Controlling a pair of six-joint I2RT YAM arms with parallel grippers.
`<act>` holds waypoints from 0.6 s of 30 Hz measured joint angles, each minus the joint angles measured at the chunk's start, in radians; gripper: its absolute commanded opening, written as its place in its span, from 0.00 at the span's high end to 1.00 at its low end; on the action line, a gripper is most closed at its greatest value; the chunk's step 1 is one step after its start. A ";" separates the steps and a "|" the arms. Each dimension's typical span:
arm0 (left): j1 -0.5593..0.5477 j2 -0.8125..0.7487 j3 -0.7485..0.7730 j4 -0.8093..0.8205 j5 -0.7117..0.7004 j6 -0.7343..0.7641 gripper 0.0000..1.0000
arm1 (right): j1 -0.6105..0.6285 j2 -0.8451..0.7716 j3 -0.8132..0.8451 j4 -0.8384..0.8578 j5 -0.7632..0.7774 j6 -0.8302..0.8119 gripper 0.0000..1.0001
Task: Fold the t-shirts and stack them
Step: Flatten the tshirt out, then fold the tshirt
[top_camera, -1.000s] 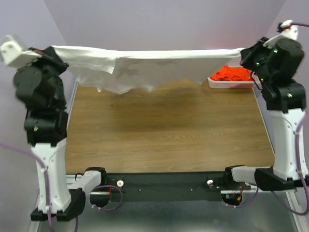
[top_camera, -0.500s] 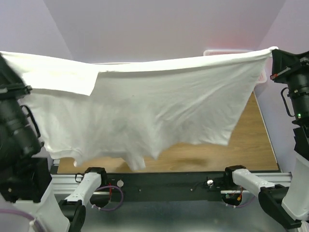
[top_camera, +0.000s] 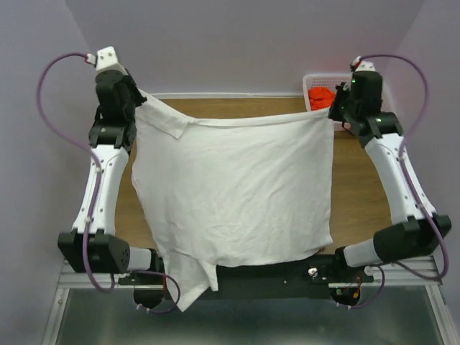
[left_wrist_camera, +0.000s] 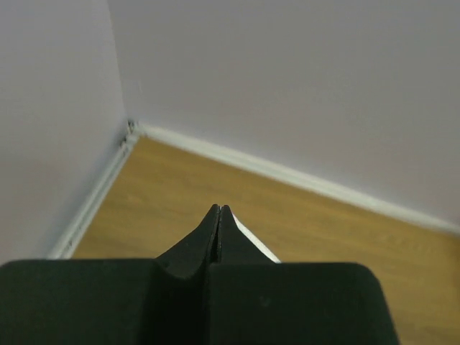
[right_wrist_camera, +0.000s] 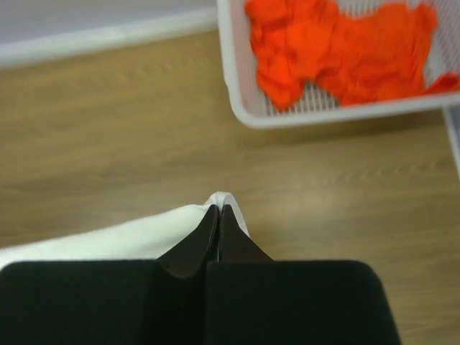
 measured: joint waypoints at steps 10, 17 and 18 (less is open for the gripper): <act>0.000 0.661 0.013 0.022 0.196 -0.039 1.00 | -0.013 0.468 -0.151 0.182 0.034 0.005 1.00; 0.005 0.776 0.146 -0.013 0.263 -0.061 1.00 | -0.039 0.606 -0.074 0.249 0.032 0.005 1.00; 0.006 0.776 0.162 -0.016 0.269 -0.062 1.00 | -0.042 0.610 -0.069 0.251 0.032 0.005 1.00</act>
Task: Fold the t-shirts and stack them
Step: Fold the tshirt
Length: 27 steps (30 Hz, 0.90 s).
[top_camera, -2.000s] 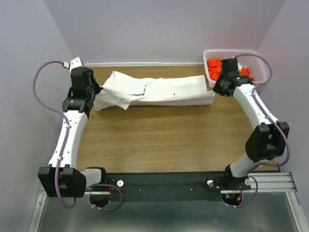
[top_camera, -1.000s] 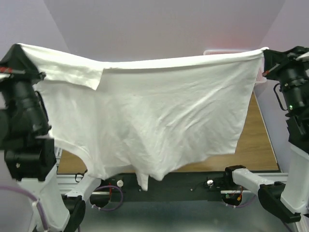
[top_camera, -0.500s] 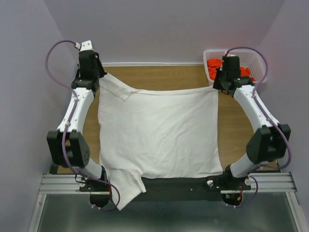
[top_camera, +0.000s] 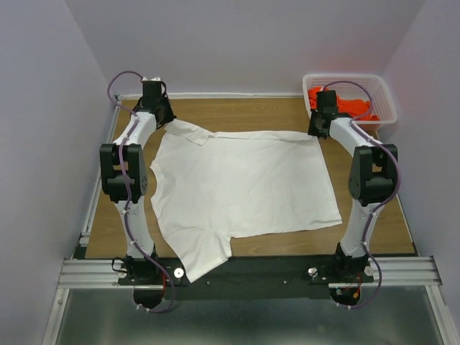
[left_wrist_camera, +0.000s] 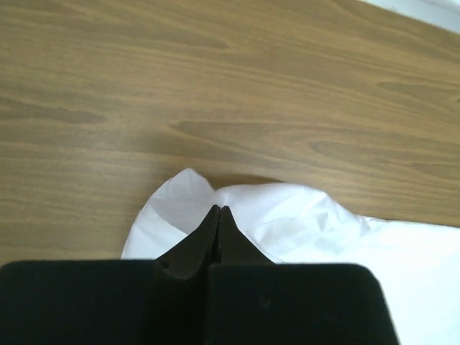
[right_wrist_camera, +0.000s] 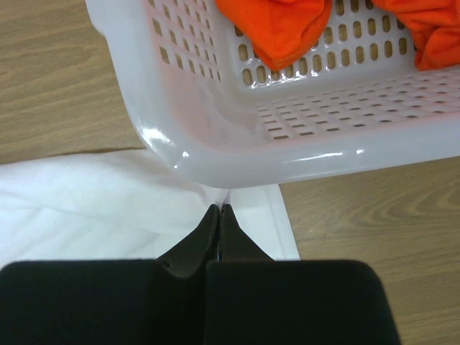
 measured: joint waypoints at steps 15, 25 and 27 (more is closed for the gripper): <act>0.038 -0.179 -0.084 -0.159 0.032 -0.043 1.00 | -0.061 -0.058 -0.028 0.022 -0.050 -0.008 1.00; 0.042 -0.406 -0.203 -0.218 0.060 -0.056 1.00 | -0.064 -0.151 -0.060 -0.014 -0.092 -0.008 1.00; 0.043 -0.452 -0.250 -0.232 0.071 -0.063 1.00 | -0.064 -0.162 -0.068 -0.026 -0.094 -0.007 1.00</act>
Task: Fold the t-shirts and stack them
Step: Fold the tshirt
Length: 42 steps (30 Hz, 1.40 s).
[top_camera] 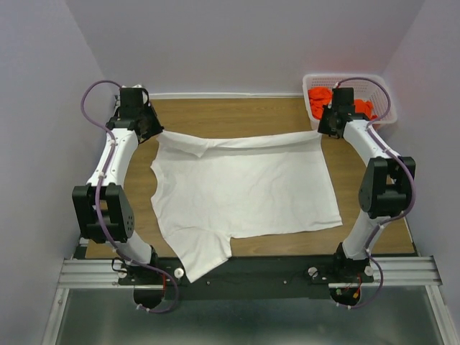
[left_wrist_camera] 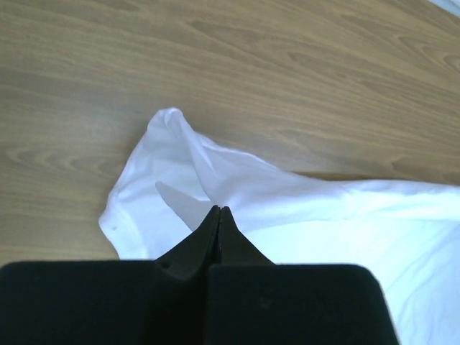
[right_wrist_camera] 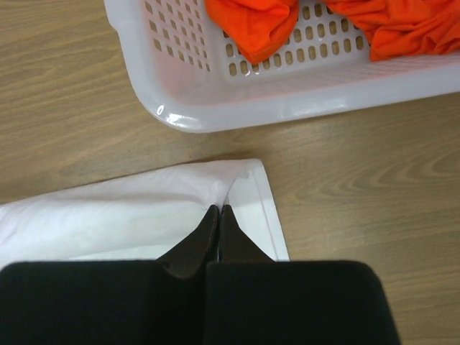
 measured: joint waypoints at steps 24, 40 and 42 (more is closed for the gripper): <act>0.001 -0.203 -0.373 -0.008 0.048 -0.029 1.00 | 0.000 0.040 -0.109 -0.105 0.057 0.049 1.00; 0.002 -0.196 -0.433 0.014 0.048 -0.028 1.00 | -0.004 0.142 -0.089 -0.112 0.126 0.085 0.99; 0.002 -0.196 -0.422 0.005 0.048 -0.028 1.00 | -0.004 0.142 -0.085 -0.119 0.135 0.085 0.99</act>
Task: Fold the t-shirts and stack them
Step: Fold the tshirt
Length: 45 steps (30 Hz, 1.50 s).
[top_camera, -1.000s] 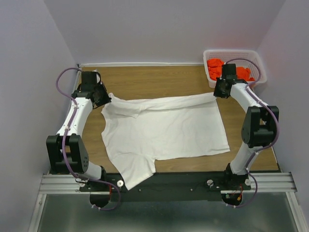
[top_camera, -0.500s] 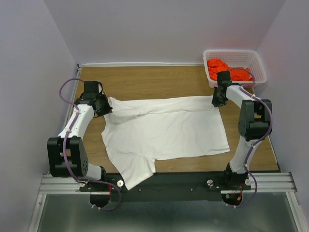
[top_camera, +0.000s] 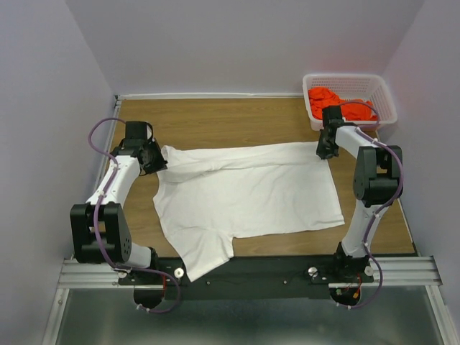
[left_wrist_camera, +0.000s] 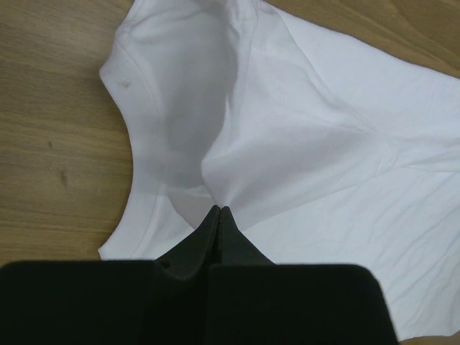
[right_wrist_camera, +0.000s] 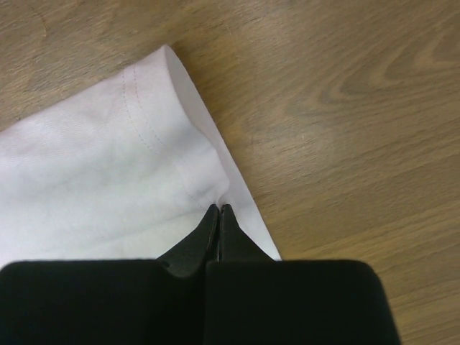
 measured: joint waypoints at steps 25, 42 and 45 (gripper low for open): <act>0.000 -0.071 -0.038 -0.012 0.057 -0.024 1.00 | 0.003 0.007 0.032 -0.054 0.023 -0.005 0.52; 0.000 0.345 0.266 0.127 0.043 -0.012 1.00 | 0.565 -0.277 0.035 0.121 -0.237 -0.122 0.62; -0.003 0.389 0.330 0.139 0.040 -0.009 1.00 | 0.651 -0.218 0.040 0.191 -0.299 -0.139 0.64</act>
